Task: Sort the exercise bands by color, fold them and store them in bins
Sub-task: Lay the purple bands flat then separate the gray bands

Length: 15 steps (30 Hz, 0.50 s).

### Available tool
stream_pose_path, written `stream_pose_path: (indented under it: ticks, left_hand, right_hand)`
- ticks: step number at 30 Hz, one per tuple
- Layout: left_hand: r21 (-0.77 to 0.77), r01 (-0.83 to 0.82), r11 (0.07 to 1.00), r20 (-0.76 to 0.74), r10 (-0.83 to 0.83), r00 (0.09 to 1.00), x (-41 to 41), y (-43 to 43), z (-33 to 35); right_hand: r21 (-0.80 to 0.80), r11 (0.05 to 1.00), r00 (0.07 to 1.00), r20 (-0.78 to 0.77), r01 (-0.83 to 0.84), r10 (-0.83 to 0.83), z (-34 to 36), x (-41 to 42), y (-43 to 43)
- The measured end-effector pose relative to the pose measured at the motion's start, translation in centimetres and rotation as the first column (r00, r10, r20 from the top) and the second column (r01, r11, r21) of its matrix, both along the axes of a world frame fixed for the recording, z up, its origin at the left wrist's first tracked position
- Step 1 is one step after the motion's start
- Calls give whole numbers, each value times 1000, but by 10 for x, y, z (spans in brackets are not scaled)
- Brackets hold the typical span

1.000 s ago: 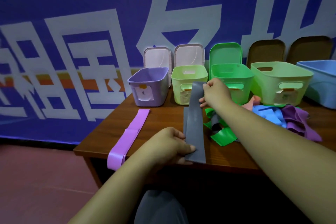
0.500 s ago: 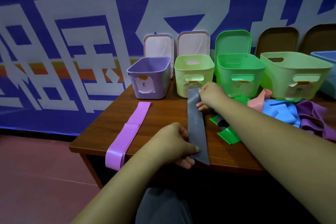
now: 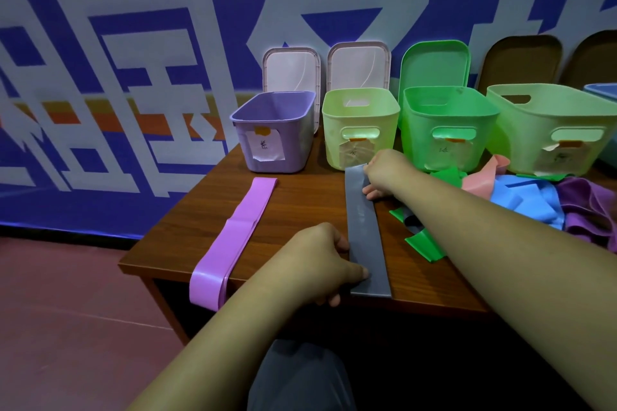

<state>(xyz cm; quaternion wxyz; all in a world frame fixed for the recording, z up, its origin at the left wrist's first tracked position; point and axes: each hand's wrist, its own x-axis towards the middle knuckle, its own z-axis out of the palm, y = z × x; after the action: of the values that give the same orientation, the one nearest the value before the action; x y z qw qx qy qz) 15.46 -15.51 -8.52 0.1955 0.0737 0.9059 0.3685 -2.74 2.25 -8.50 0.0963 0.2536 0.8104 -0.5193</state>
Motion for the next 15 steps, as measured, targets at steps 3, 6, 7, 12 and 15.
stream_pose_path:
  ticks: [3, 6, 7, 12, 15]
  left_hand:
    - [-8, -3, 1000, -11, 2, 1000, 0, 0, 0]
    - [-7, 8, 1000, -17, -8, 1000, -1, 0, 3]
    - [-15, 16, 1000, -24, -17, 1000, -2, 0, 4]
    - [-120, 10, 993, -91, -21, 996, -11, 5, 11]
    - [-207, -63, 976, -267, 5, 964, -23, 17, 11]
  right_hand:
    - [120, 993, 998, -57, -22, 29, -1, 1, -2]
    - [255, 962, 985, -116, -96, 129, 1, 11, 0]
    - [312, 942, 978, -122, -126, 171, 3, 15, 2]
    - [366, 907, 943, -171, -208, 285, 25, 30, 13]
    - [291, 924, 915, -243, -249, 323, 41, 47, 19]
